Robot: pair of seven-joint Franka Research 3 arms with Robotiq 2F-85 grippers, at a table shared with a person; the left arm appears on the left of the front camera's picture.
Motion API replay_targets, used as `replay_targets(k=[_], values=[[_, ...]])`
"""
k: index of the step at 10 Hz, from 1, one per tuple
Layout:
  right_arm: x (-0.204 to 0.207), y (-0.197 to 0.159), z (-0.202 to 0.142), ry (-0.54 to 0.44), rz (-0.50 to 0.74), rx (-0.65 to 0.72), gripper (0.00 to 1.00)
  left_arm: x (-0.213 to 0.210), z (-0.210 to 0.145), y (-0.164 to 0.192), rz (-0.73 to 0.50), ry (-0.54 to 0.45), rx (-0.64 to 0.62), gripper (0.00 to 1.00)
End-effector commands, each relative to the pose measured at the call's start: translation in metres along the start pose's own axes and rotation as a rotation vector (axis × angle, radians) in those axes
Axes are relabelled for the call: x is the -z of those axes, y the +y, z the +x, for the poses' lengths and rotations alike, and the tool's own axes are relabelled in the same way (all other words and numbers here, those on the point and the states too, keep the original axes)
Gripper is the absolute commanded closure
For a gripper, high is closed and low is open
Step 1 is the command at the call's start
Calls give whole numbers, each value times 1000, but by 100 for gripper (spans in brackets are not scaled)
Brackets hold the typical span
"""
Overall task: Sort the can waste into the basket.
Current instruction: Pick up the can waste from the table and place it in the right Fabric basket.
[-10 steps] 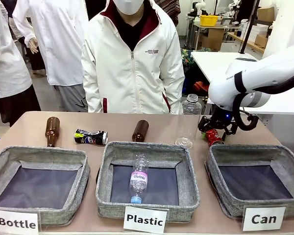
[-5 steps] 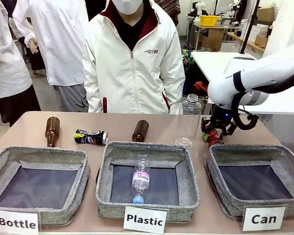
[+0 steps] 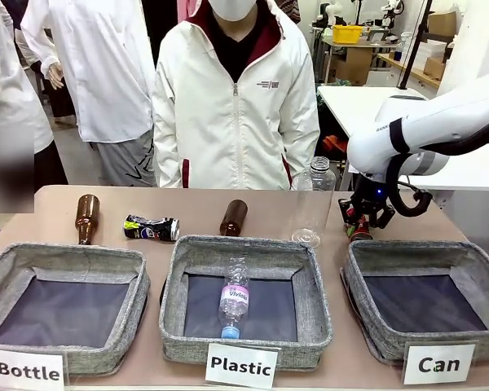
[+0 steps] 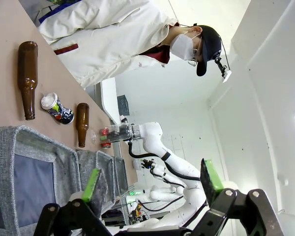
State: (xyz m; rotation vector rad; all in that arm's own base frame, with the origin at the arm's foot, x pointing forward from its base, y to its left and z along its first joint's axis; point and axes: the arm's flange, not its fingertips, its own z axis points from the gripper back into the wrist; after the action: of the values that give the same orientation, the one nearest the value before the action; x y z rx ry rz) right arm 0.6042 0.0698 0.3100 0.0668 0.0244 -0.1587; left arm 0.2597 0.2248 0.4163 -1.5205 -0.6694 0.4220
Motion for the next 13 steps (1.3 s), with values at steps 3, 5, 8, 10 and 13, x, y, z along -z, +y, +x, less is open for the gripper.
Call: replay_targets(k=[3, 5, 8, 10, 13], values=[[-70, -58, -33, -100, 143, 47, 100, -1, -5, 0, -6, 13, 19, 0], [-117, -99, -75, -151, 281, -71, 100, -1, -5, 0, -6, 13, 19, 0], [-157, -136, -152, -36, 453, -633, 82, -1, -5, 0, -6, 13, 19, 0], [-155, -145, -196, -19, 293, -1040, 82, -1, -5, 0, -6, 13, 19, 0], [-142, -143, -226, -89, 74, -1503, 82, -1, -5, 0, -6, 13, 19, 0]])
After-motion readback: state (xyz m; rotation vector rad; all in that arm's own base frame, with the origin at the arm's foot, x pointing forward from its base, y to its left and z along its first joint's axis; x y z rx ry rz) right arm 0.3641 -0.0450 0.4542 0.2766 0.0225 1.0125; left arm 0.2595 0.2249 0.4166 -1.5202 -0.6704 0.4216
